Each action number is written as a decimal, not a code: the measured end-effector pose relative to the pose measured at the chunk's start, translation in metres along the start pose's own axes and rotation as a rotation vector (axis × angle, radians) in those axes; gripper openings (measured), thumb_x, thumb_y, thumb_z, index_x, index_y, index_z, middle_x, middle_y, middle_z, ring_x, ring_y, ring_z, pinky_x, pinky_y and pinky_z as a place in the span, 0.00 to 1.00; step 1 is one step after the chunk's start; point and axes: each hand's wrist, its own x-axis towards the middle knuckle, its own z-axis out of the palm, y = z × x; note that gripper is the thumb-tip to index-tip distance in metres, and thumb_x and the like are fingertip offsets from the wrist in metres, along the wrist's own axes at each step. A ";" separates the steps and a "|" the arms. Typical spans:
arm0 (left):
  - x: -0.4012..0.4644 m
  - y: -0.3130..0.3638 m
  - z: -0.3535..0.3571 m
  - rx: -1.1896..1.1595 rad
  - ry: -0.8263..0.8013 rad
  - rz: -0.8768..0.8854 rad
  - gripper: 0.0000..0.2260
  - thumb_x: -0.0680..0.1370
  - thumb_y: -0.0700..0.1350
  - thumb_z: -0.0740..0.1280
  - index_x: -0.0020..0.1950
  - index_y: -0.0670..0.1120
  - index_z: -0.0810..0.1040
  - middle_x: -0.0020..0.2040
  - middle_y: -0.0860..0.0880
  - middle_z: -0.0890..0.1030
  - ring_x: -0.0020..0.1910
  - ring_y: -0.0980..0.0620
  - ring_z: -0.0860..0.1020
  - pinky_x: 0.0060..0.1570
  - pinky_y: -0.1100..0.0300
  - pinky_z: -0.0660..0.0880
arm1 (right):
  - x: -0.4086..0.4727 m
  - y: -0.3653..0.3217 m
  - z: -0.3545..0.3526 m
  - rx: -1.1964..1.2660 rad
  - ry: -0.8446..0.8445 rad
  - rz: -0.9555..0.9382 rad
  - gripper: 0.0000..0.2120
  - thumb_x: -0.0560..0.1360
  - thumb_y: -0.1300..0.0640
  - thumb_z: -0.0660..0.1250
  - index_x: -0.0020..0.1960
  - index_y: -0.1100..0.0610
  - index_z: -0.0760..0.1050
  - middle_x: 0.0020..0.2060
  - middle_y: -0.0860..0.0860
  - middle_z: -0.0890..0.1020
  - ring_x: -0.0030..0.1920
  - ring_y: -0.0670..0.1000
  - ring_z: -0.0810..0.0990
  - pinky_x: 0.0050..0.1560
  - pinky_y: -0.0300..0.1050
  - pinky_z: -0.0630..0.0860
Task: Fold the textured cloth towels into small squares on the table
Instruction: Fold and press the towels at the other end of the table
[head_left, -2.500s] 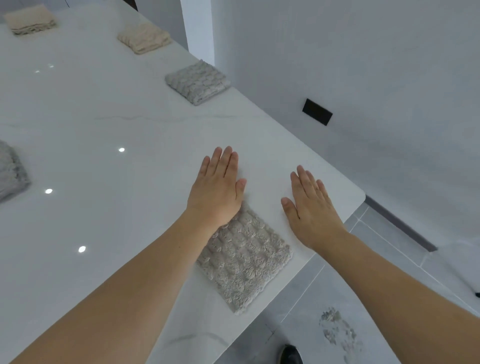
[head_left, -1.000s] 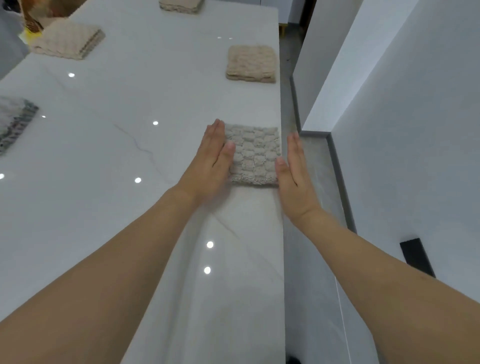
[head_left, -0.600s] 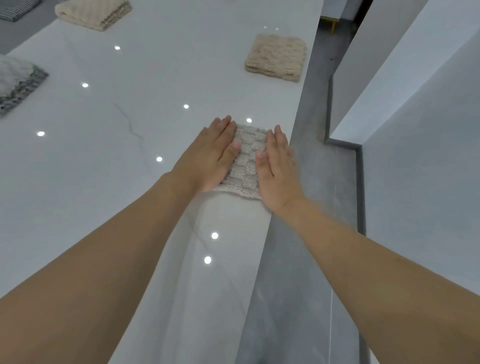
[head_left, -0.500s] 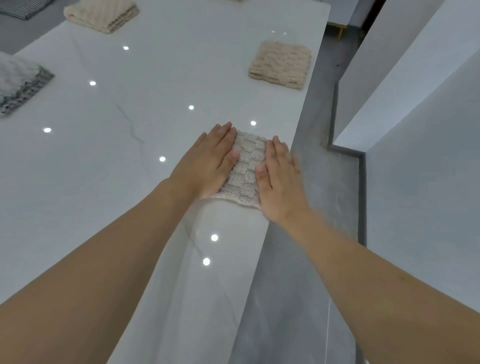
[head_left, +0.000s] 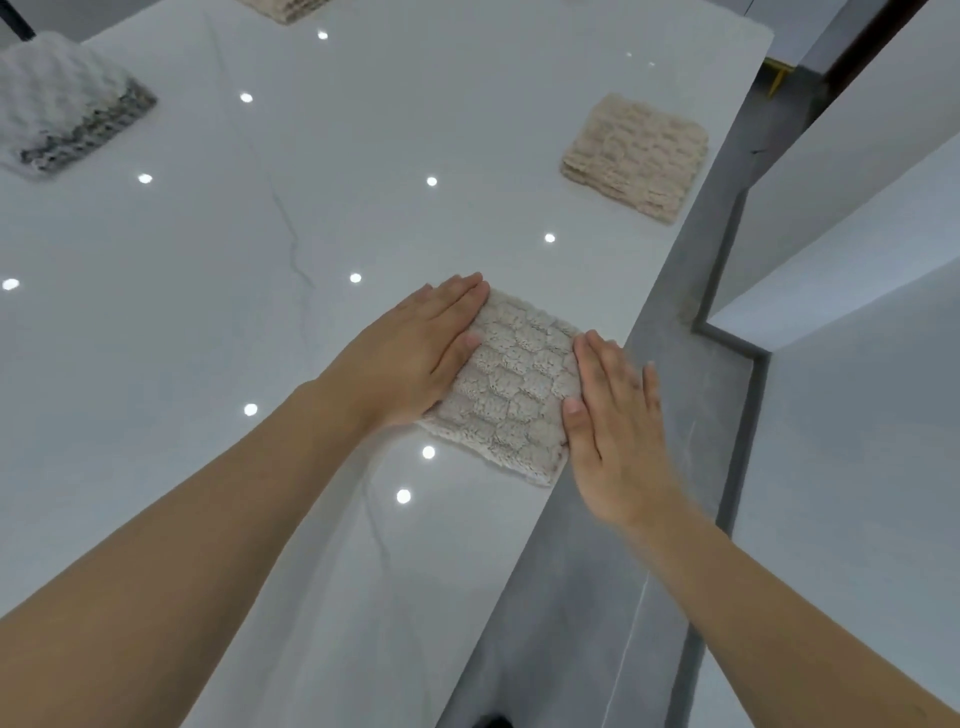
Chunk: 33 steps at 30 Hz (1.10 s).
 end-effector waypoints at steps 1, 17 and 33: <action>-0.003 -0.001 0.000 -0.012 0.025 -0.048 0.27 0.83 0.56 0.44 0.79 0.45 0.57 0.79 0.48 0.58 0.78 0.54 0.54 0.76 0.59 0.46 | 0.004 0.002 -0.004 0.048 0.016 -0.011 0.27 0.82 0.47 0.43 0.78 0.56 0.56 0.76 0.50 0.60 0.76 0.47 0.55 0.77 0.57 0.42; -0.004 0.171 0.065 -0.604 0.997 -0.967 0.25 0.83 0.53 0.48 0.79 0.47 0.54 0.81 0.55 0.47 0.78 0.59 0.41 0.77 0.43 0.48 | 0.114 0.003 -0.037 0.487 -0.528 -0.616 0.26 0.84 0.53 0.51 0.79 0.57 0.49 0.79 0.48 0.50 0.77 0.41 0.47 0.78 0.46 0.48; -0.018 0.146 0.054 0.040 0.426 -1.228 0.32 0.79 0.55 0.39 0.80 0.41 0.45 0.81 0.45 0.46 0.79 0.47 0.39 0.76 0.49 0.34 | 0.123 0.042 -0.028 -0.109 -0.353 -0.723 0.30 0.81 0.43 0.37 0.79 0.55 0.49 0.79 0.49 0.50 0.78 0.46 0.45 0.76 0.45 0.36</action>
